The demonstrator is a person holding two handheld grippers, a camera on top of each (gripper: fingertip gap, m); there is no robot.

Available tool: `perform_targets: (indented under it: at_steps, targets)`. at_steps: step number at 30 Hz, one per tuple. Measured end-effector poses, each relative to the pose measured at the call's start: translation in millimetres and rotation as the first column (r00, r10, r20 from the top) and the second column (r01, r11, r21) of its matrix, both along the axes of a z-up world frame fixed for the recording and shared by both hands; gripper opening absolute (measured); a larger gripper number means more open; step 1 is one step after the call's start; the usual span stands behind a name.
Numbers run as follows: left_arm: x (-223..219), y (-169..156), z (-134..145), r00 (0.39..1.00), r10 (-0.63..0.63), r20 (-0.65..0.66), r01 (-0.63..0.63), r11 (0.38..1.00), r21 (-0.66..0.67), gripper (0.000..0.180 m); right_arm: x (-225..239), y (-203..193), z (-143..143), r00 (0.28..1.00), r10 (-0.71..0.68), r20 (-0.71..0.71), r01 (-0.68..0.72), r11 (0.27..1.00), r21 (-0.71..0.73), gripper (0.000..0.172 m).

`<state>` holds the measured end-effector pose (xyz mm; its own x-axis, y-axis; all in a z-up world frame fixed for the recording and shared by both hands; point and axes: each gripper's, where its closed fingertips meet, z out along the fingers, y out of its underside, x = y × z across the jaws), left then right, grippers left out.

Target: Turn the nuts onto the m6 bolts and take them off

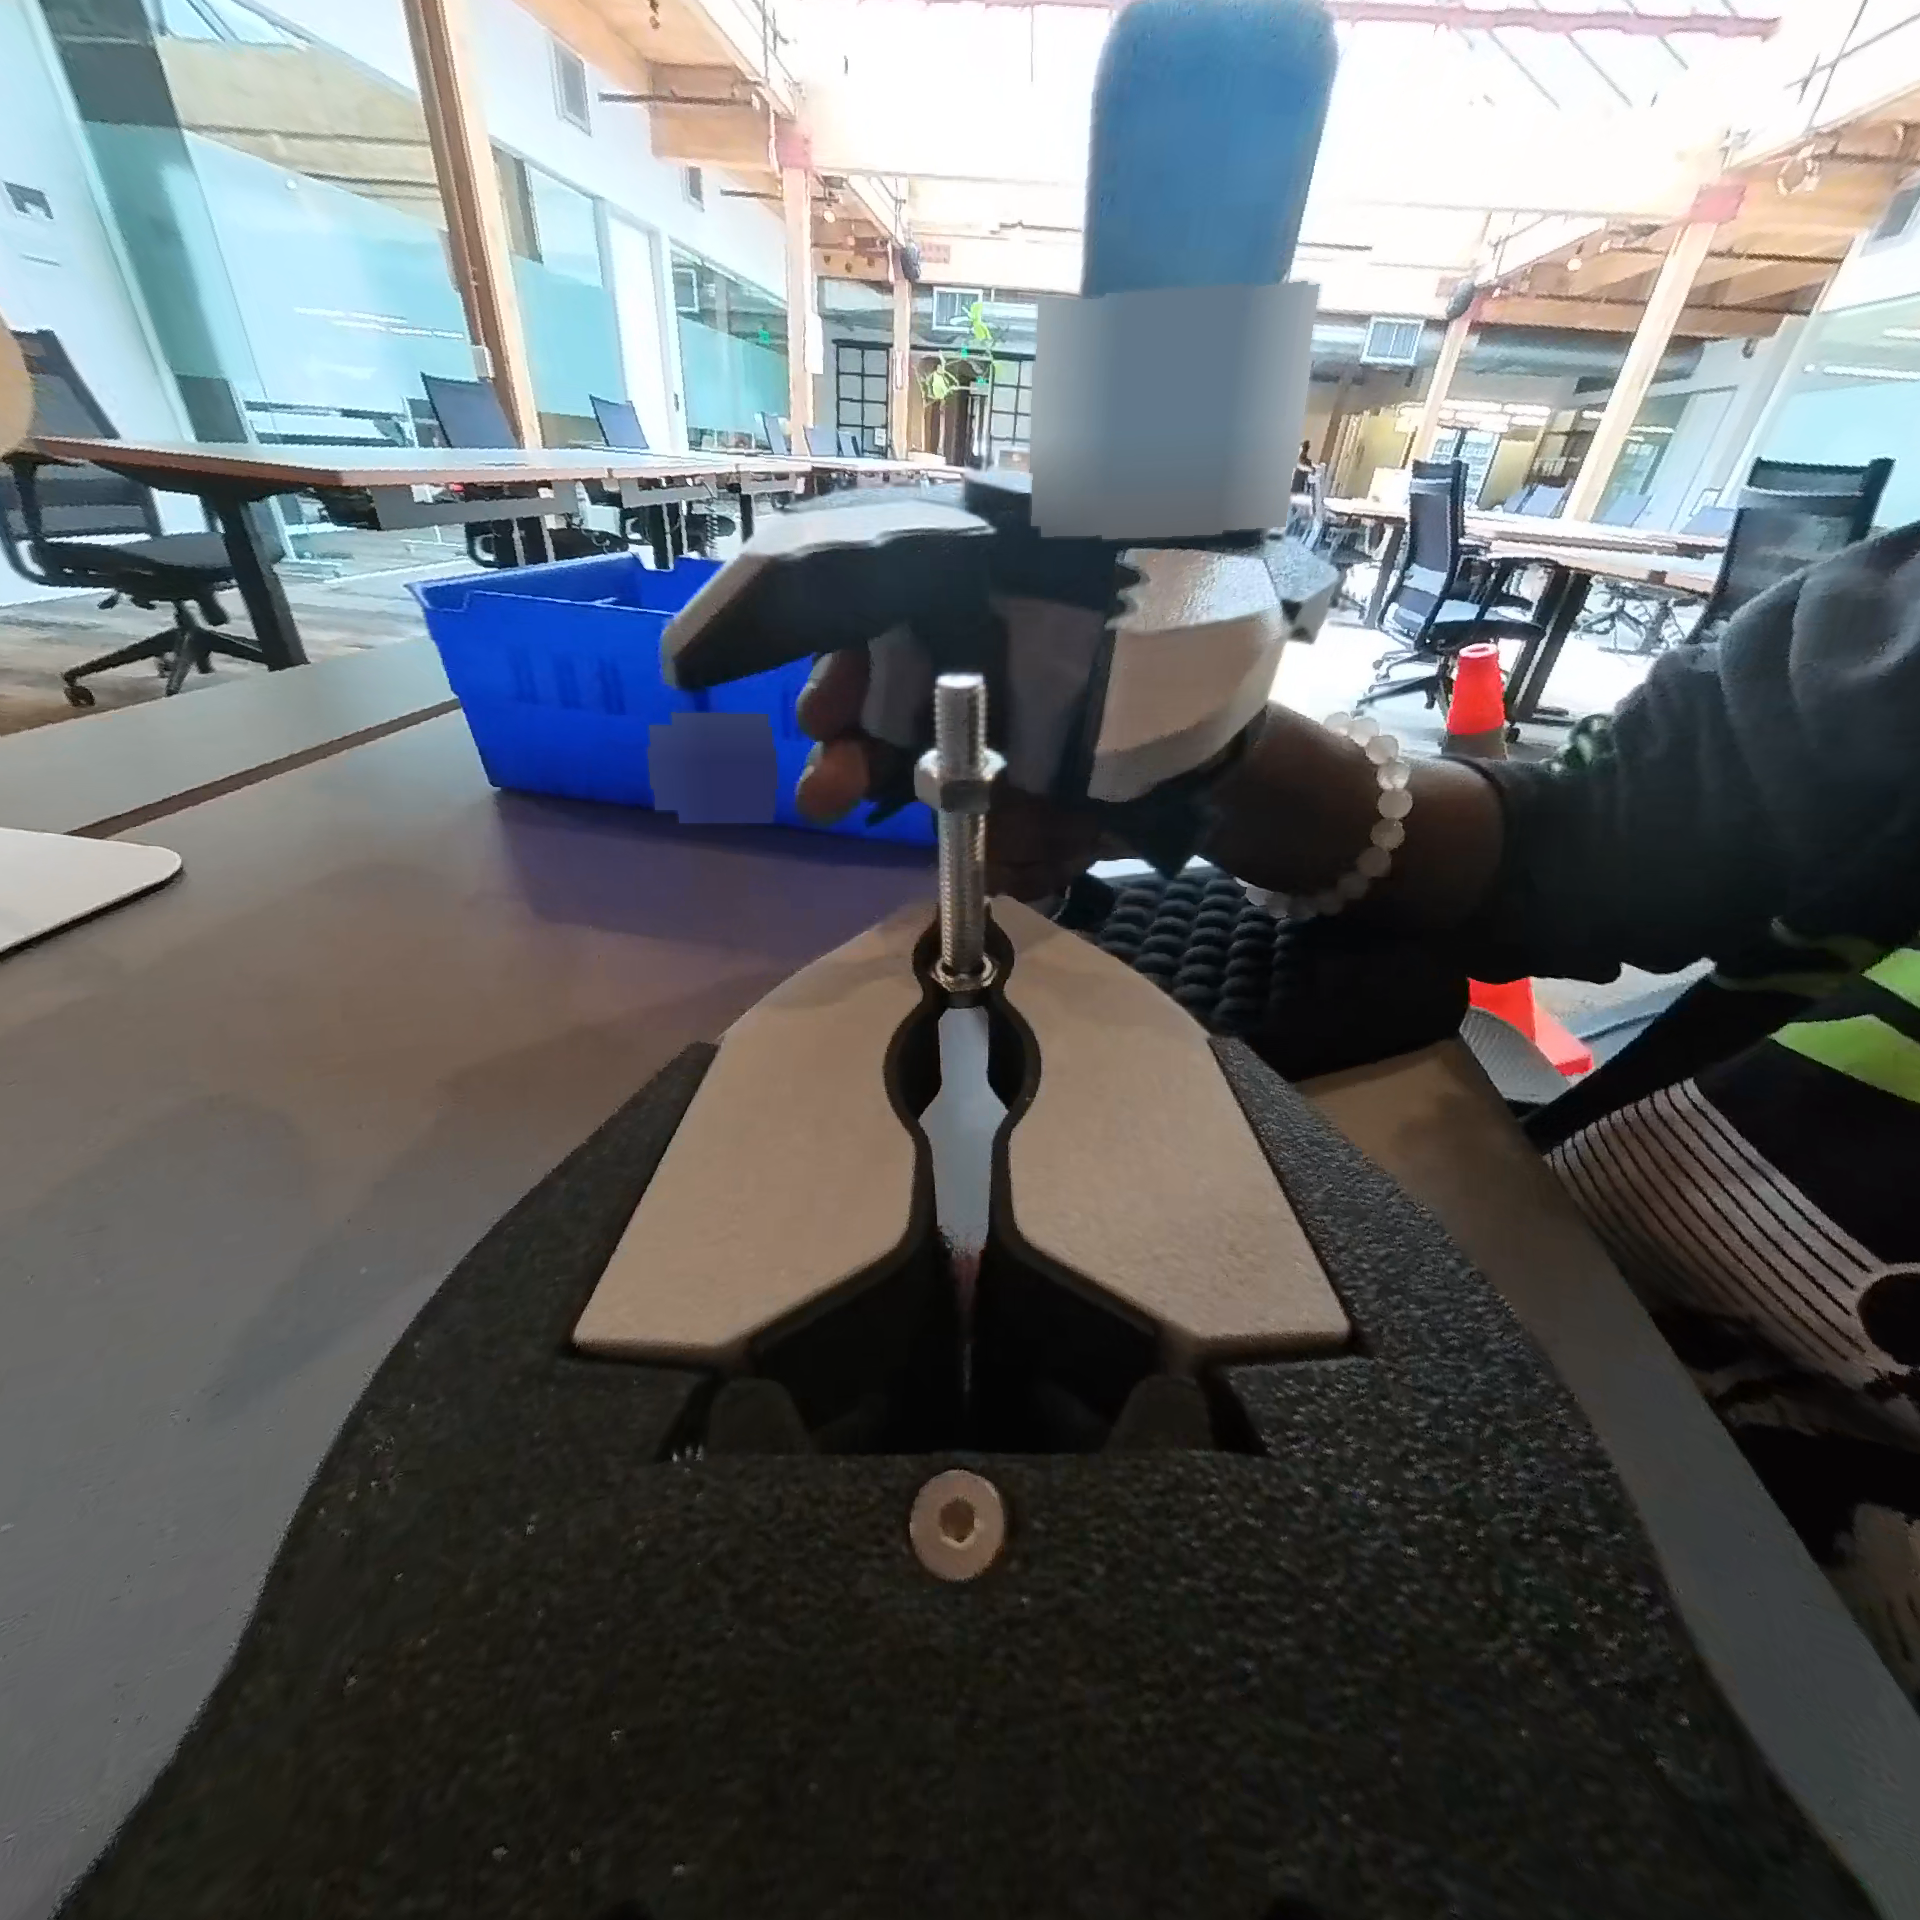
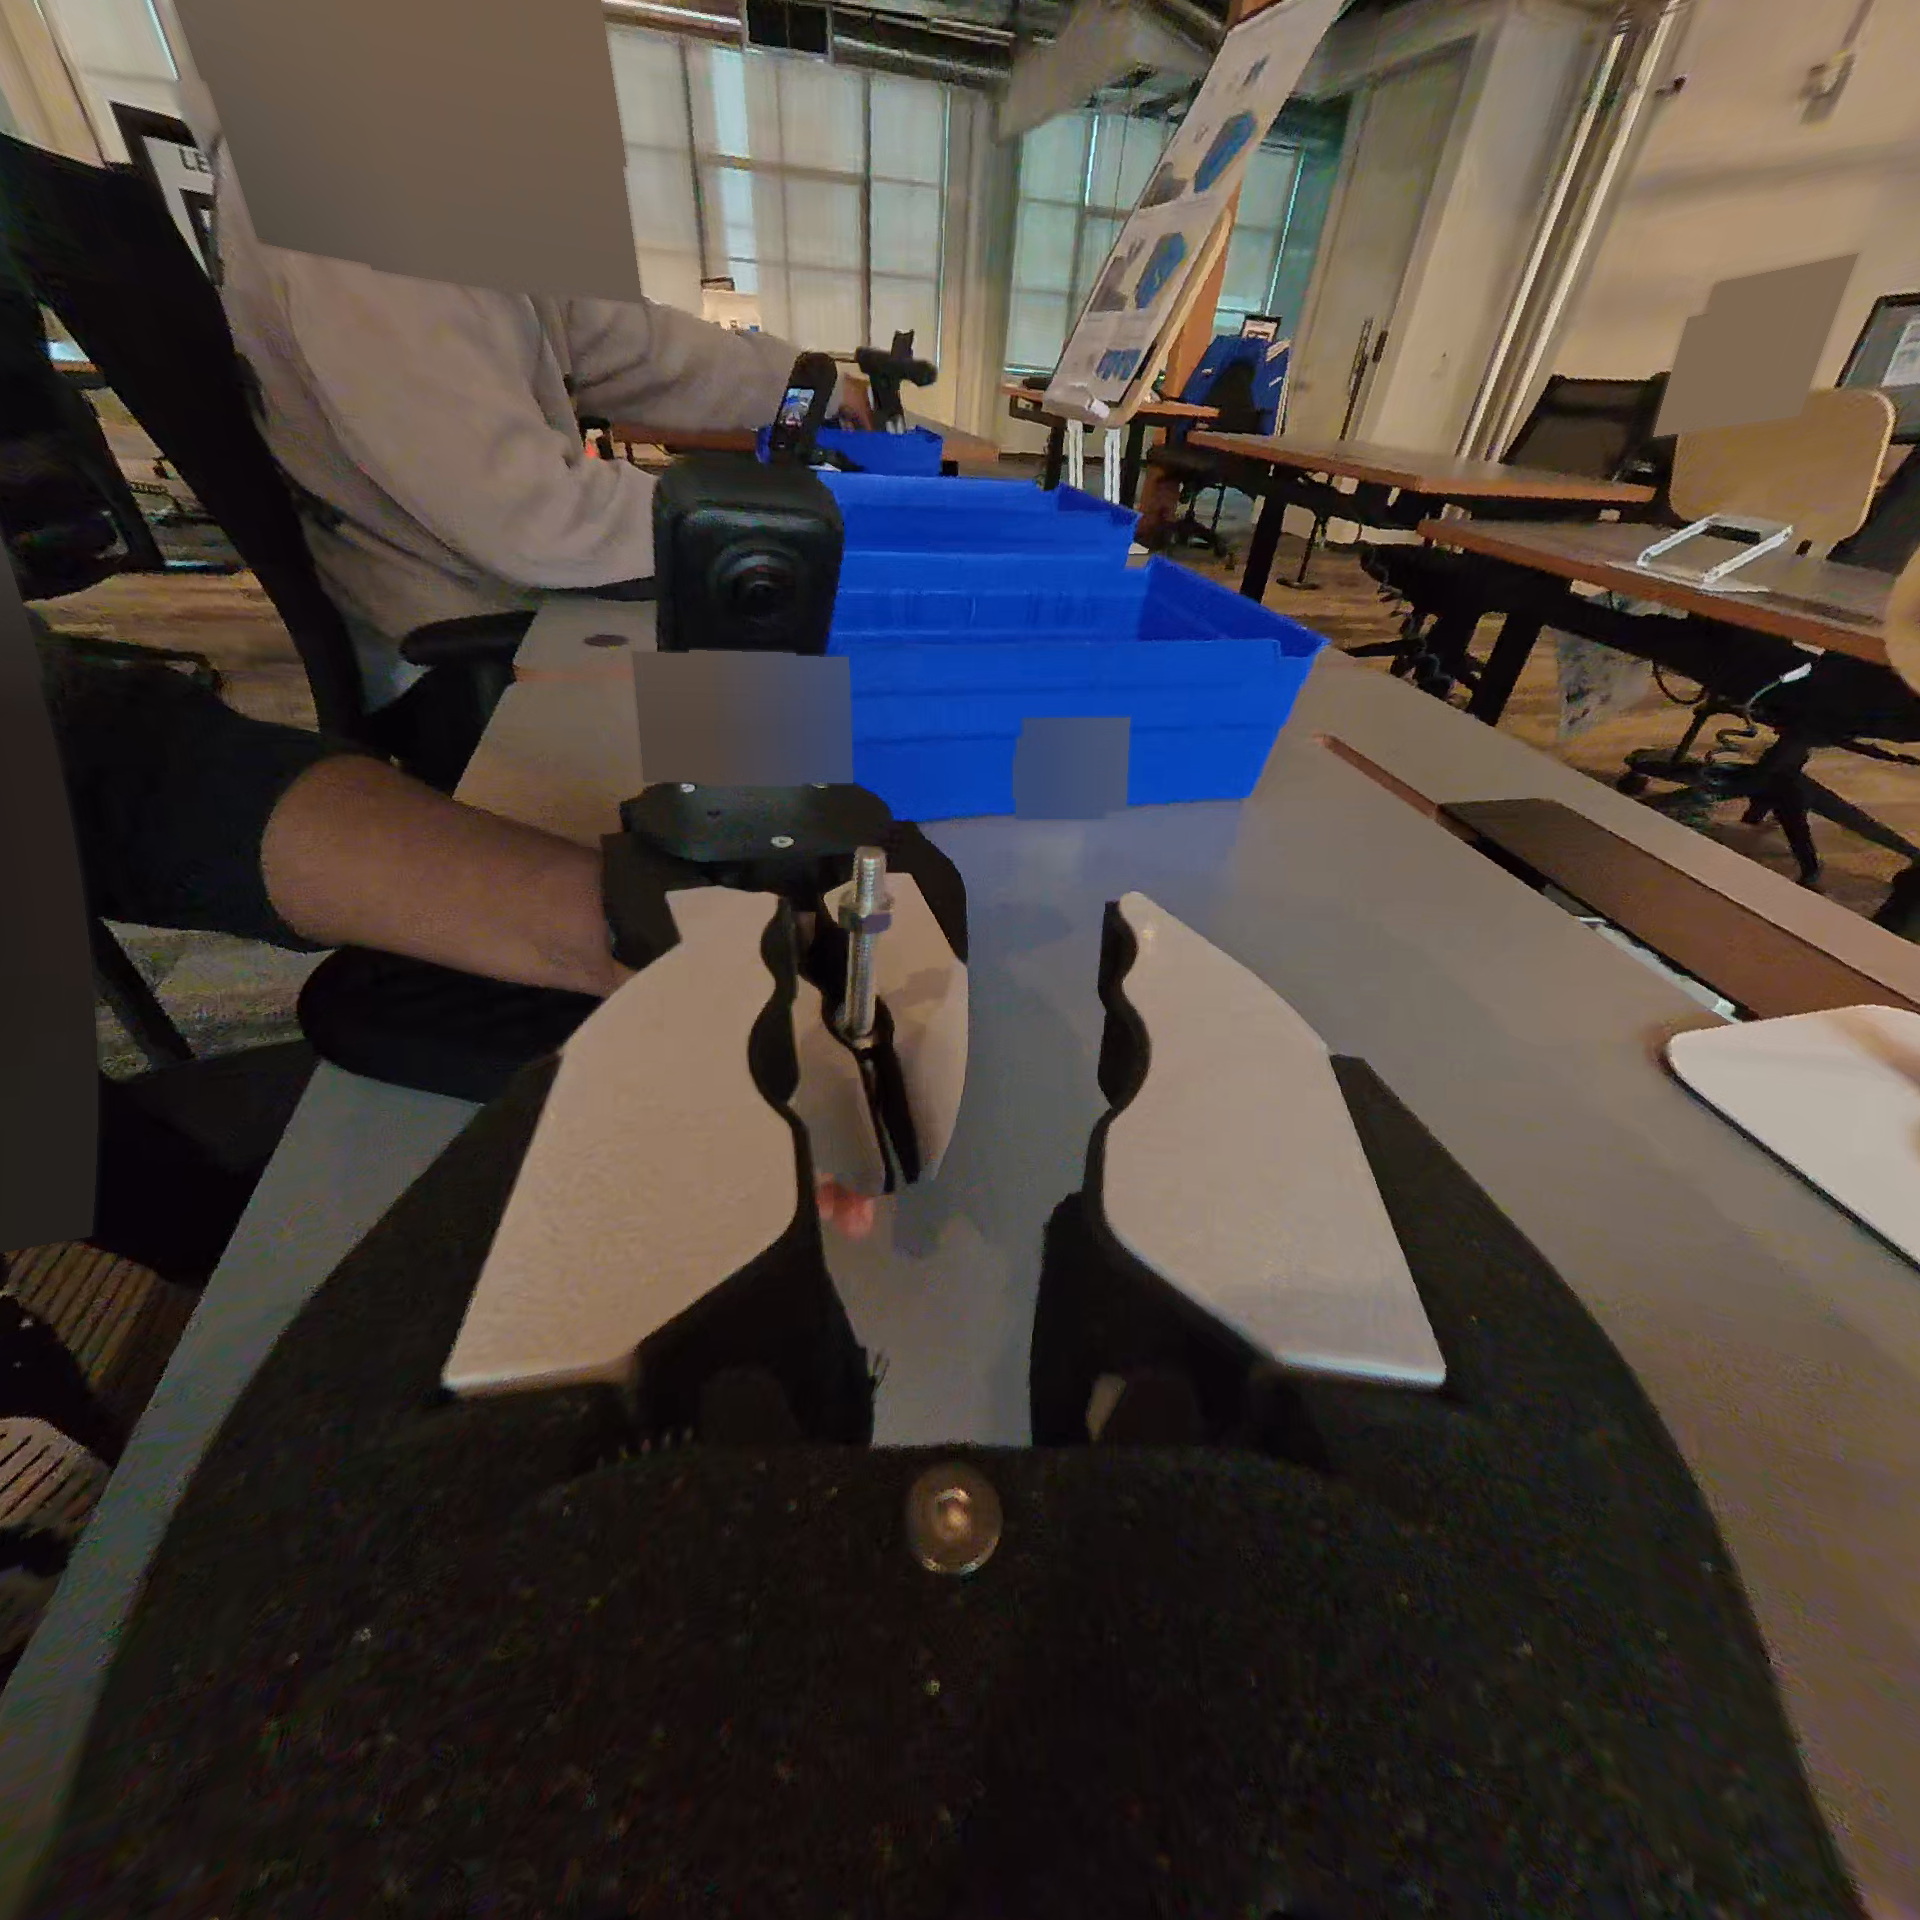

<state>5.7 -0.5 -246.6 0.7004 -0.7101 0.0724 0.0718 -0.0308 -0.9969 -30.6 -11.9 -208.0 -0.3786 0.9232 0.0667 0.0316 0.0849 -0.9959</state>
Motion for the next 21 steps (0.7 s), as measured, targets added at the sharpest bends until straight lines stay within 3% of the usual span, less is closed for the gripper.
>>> perform_targets:
  at_steps: [6, 11, 15, 21]
  targets:
    - [4, -1, -4, 0.999, -0.019, -0.033, 0.018, 1.0, -0.007, 0.003, -4, 4, -13, 0.999, -0.018, 0.042, 0.018, 1.0, 0.015, 0.052]
    - [2, -1, -2, 1.0, -0.02, -0.007, 0.02, 1.0, -0.009, 0.003, 9, 23, -6, 1.0, -0.006, 0.02, 0.007, 0.998, -0.06, 0.036]
    - [5, -2, -3, 0.999, -0.027, -0.029, 0.027, 1.0, -0.005, 0.003, 8, 1, 3, 0.996, 0.089, -0.019, -0.091, 0.987, -0.129, 0.046]
    - [5, -3, -3, 0.999, -0.023, -0.035, 0.023, 1.0, 0.008, 0.003, 4, 2, -5, 0.998, 0.059, 0.005, -0.059, 0.996, -0.073, 0.043]
